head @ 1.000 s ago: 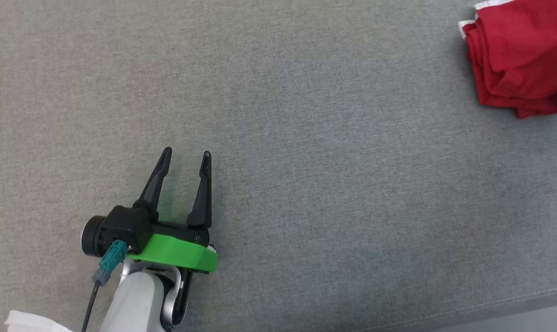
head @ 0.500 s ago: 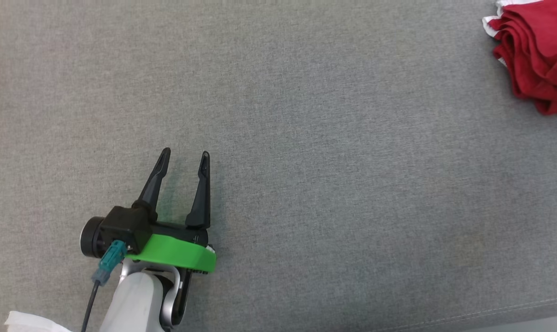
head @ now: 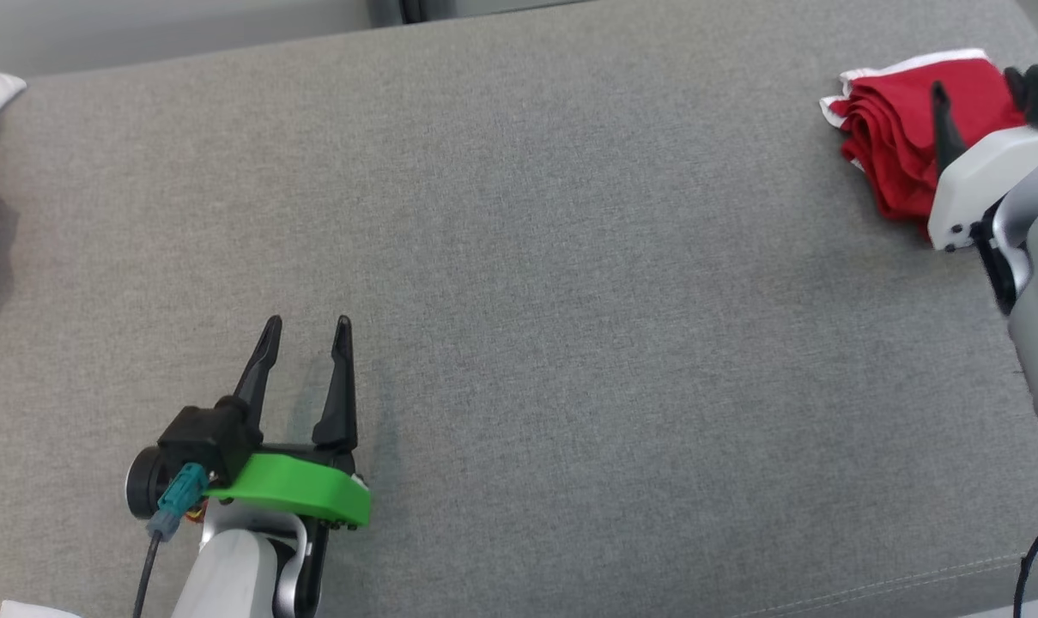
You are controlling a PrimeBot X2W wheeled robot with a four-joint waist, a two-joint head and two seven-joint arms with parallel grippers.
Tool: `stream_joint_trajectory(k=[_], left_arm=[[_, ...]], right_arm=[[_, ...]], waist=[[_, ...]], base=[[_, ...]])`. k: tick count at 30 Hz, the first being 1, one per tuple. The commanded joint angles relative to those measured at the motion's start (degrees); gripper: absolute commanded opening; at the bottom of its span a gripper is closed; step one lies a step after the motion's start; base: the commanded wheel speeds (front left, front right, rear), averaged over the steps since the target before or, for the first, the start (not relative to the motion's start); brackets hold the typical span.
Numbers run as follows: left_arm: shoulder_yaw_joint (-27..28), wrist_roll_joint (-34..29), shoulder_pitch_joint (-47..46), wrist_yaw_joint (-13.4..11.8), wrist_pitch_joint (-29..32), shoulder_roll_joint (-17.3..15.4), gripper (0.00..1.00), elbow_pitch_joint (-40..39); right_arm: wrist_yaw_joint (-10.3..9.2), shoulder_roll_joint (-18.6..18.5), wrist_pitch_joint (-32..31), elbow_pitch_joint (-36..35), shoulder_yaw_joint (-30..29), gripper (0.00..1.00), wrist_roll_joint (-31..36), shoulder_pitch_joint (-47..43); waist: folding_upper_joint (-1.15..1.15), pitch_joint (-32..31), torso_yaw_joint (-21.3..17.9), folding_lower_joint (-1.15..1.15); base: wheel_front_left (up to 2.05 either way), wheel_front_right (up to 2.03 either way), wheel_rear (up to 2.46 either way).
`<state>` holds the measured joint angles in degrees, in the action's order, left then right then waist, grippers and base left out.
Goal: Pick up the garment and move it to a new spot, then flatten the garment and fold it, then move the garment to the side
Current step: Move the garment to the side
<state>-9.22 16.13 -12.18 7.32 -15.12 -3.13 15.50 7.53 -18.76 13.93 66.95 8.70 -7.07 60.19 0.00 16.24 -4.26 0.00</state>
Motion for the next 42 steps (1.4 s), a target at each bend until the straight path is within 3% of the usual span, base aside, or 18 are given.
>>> stream_joint_trajectory(k=[1,4,9,21,32,42], left_arm=[[0.86,0.28,1.31,0.27,-0.03,-0.5,1.0,0.81],[2.65,0.36,2.49,0.14,-0.03,-0.5,1.0,2.34],[5.33,0.55,5.06,-0.1,-0.03,-0.44,1.0,4.57],[7.29,1.16,11.74,-0.21,-0.03,0.09,1.0,4.74],[4.81,3.29,15.46,-1.38,-0.03,0.17,1.0,2.5],[4.1,4.29,17.63,-2.36,-0.03,0.18,1.0,1.44]], right_arm=[[-0.08,0.74,0.68,-0.92,0.1,1.0,-0.43,-2.24],[-0.08,2.92,1.22,-3.82,-0.4,1.0,-1.04,-5.98],[-0.08,5.92,1.31,-14.44,-3.26,1.0,-0.77,-15.73],[-0.07,14.94,1.34,-35.48,-10.88,1.0,2.93,-39.04],[-0.07,15.74,1.34,-47.35,-9.7,1.0,-1.08,-53.23],[-0.07,15.77,1.35,-49.35,-7.98,1.0,-4.1,-57.85]], waist=[[0.0,-4.86,-0.2,0.0],[0.0,-7.57,0.11,0.0],[0.0,-11.42,1.2,0.0],[0.0,-16.3,3.96,0.0],[0.0,-17.7,4.99,0.0],[0.0,-18.2,4.6,0.0]], base=[[0.0,0.0,0.0],[0.0,0.0,0.0],[0.0,0.0,0.0],[0.0,0.0,0.0],[0.0,0.0,0.0],[0.0,0.0,0.0]])
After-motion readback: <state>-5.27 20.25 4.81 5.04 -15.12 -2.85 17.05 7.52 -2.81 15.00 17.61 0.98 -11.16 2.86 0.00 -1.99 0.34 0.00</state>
